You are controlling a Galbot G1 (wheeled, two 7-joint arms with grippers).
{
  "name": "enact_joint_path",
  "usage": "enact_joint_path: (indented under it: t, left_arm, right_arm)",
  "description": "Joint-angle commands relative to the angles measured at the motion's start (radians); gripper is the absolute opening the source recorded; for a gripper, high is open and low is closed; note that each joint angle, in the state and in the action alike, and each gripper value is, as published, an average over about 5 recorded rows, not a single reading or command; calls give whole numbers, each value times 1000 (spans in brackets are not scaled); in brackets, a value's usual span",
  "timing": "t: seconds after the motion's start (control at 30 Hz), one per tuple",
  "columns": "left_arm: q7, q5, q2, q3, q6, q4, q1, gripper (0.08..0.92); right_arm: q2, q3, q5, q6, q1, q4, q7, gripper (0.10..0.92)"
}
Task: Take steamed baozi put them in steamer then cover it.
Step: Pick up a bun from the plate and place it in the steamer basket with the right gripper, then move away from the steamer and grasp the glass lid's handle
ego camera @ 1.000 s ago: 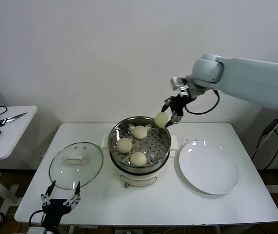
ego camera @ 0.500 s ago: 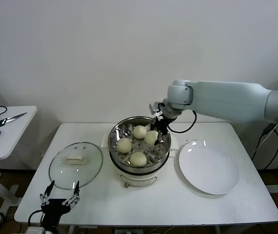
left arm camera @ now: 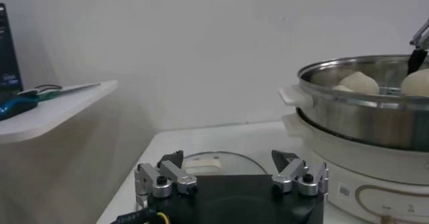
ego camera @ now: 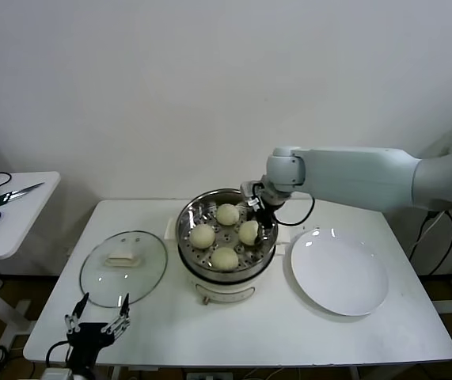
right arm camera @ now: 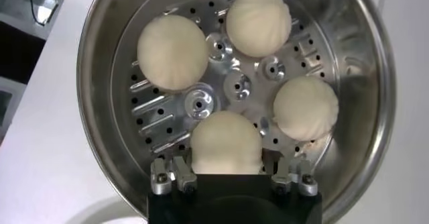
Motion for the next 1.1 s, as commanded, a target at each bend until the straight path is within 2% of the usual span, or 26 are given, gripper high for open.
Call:
enact_joint_path:
  t: [0.03,0.3,0.5,0.63,0.73,0.93,1.03,1.1]
  left_arm:
    - [0,0,1,0,0,0,0,823]
    - [0,-13,6,1,8,0,-1,823]
    - [-5,-18,10,-2,15,-1,-4,823]
    - [-6,-27,20,-3,14,-1,-8,823]
    - [-1,-27,26,-1,5,-1,-13,823]
    - [16,-7,44,-5,10,-1,-35,823]
    - [36,-13,66,-11,15,-1,-50,823]
    - [56,-14,79,-18,14,1,-65,823]
  right_arm:
    - [13,-4,-29,-4,-22,-14,15,682]
    - [-23,46,26,42,25,-7,-21,814]
    - [-140,123,227,74,135,23,-122,823]
    - [-271,198,299,57,149,69,-100,823]
    - [-392,355,283,26,44,108,45,823]
    - [-613,868,226,23,-416,191,525,823]
    - [-701,1054,229,84,-644,247,682,823]
    - [-748,1213,218,125,-823,276,727,823]
